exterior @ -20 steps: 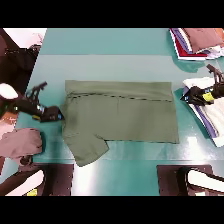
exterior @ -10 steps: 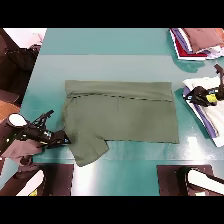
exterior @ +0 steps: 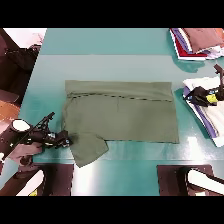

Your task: Fold the shirts.

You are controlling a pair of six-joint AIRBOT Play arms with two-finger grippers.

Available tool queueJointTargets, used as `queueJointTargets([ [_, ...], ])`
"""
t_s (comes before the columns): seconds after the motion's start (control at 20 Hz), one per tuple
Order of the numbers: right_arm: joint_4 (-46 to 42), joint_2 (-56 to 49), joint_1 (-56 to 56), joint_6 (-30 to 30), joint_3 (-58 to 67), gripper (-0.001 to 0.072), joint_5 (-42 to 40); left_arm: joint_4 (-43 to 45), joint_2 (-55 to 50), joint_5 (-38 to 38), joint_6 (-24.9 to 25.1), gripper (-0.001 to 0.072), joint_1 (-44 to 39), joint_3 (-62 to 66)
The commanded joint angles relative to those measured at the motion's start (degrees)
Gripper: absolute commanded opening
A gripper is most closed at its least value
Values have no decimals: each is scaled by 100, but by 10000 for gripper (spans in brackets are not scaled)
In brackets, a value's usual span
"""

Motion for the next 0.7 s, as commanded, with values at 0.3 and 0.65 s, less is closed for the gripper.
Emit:
queueJointTargets([
  [0.3, -634, 769, -979, -111, -2173, 472, 634, -533, 44, -367, 490, 30, 4, 483],
  [0.65, -481, 824, -1217, -214, -3486, 438, 192, -542, 44, -376, 621, 30, 4, 555],
])
